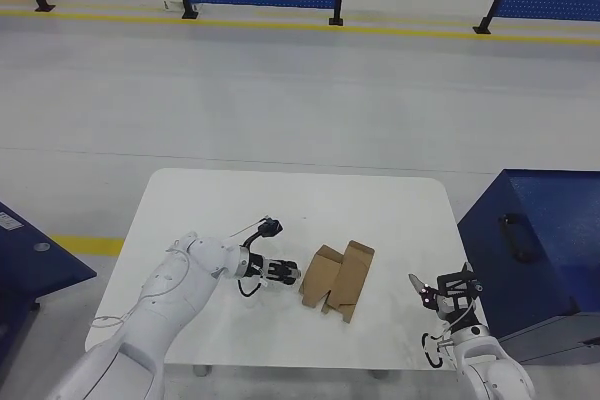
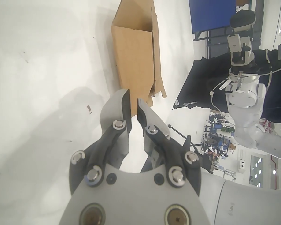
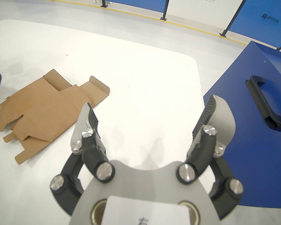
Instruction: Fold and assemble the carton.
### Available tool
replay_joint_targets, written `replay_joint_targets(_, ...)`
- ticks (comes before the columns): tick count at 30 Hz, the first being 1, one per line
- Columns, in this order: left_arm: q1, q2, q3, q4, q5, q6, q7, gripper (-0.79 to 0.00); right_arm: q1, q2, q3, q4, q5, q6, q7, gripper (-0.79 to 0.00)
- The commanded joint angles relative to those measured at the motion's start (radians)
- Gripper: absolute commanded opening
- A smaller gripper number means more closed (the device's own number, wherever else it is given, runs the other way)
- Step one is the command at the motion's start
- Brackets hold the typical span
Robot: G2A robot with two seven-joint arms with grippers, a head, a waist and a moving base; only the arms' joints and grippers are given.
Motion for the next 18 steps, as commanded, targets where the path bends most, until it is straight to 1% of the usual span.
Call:
replay_joint_targets(1, 0.004, 0.0, -0.001, -0.002, -0.001, 0.001, 0.007, 0.0, 0.0, 0.0, 0.0, 0.0, 0.0, 0.0, 0.0, 0.0)
replay_joint_targets(3, 0.017, 0.006, -0.007, -0.016, 0.003, 0.01, 0.03, 0.0, 0.0, 0.0, 0.0, 0.0, 0.0, 0.0, 0.0, 0.0)
replay_joint_targets(5, 0.03, 0.012, -0.014, -0.051, -0.005, 0.012, 0.023, 0.0, 0.0, 0.0, 0.0, 0.0, 0.0, 0.0, 0.0, 0.0)
replay_joint_targets(8, 0.045, 0.019, -0.023, -0.088, 0.0, 0.03, 0.052, 0.0, 0.0, 0.0, 0.0, 0.0, 0.0, 0.0, 0.0, 0.0)
replay_joint_targets(12, 0.05, 0.026, -0.04, -0.108, -0.029, 0.048, 0.027, 0.0, 0.0, 0.0, 0.0, 0.0, 0.0, 0.0, 0.0, 0.0)
replay_joint_targets(15, 0.05, 0.024, -0.046, -0.109, -0.064, 0.058, -0.017, 0.0, 0.0, 0.0, 0.0, 0.0, 0.0, 0.0, 0.0, 0.0)
replay_joint_targets(17, 0.046, 0.022, -0.047, -0.099, -0.077, 0.063, -0.033, -0.08, 0.0, 0.0, 0.0, 0.0, 0.0, 0.0, 0.0, 0.0)
replay_joint_targets(18, 0.044, 0.02, -0.046, -0.094, -0.08, 0.066, -0.036, -0.108, 0.0, 0.0, 0.0, 0.0, 0.0, 0.0, 0.0, 0.0)
